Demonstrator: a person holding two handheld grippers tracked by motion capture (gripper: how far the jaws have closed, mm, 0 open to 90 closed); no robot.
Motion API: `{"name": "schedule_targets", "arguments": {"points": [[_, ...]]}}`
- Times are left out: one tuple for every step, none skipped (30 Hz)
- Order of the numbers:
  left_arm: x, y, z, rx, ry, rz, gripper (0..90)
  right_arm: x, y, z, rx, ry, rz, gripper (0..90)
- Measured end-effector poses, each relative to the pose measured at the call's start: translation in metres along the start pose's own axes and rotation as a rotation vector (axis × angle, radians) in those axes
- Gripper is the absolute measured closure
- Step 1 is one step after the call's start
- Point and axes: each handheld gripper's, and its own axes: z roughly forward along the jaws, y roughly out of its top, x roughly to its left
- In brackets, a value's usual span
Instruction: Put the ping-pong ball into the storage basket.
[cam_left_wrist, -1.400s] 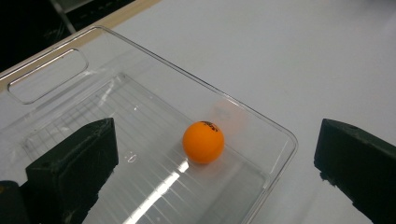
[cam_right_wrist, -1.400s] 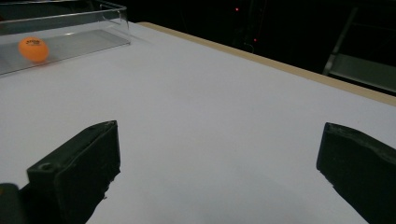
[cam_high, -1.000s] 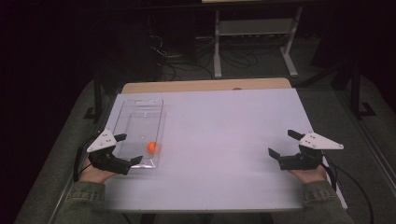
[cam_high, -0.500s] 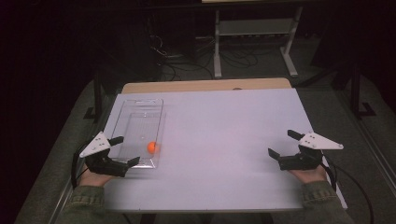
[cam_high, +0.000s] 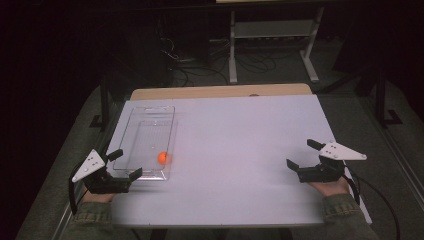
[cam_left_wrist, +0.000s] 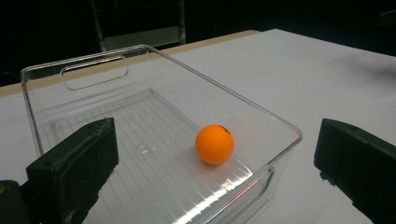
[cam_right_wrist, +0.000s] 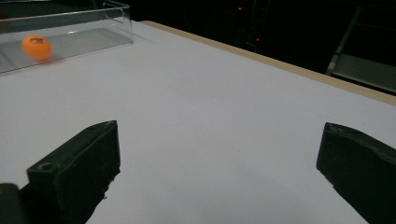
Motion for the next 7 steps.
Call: {"name": "schedule_targets", "arguments": {"points": [[0.0002,-0.0009,0.0008,0.009,0.002,0.003,0.0,-0.0001,0.0,-0.0002,-0.001,0.0,0.0,0.0],[0.0004,-0.0018,0.0016,0.017,0.002,0.006,0.0,-0.0002,0.0,-0.0004,-0.003,0.0,0.001,0.0],[0.0003,-0.0026,0.0025,0.025,-0.001,0.005,0.0,-0.0004,0.0001,-0.0005,-0.004,0.0,0.001,0.0],[0.0002,-0.0031,0.0033,0.029,-0.002,0.007,0.0,-0.0006,0.0001,-0.0006,-0.004,-0.001,0.002,0.0],[-0.0004,-0.0033,0.0038,0.031,-0.003,0.007,0.0,-0.0008,0.0,-0.0007,-0.006,-0.002,0.003,0.0],[-0.0004,-0.0033,0.0038,0.031,-0.003,0.007,0.0,-0.0008,0.0,-0.0007,-0.006,-0.002,0.003,0.0],[-0.0014,-0.003,0.0052,0.032,-0.01,0.011,0.0,-0.001,0.0,-0.0008,-0.006,-0.002,0.003,0.0]]}}
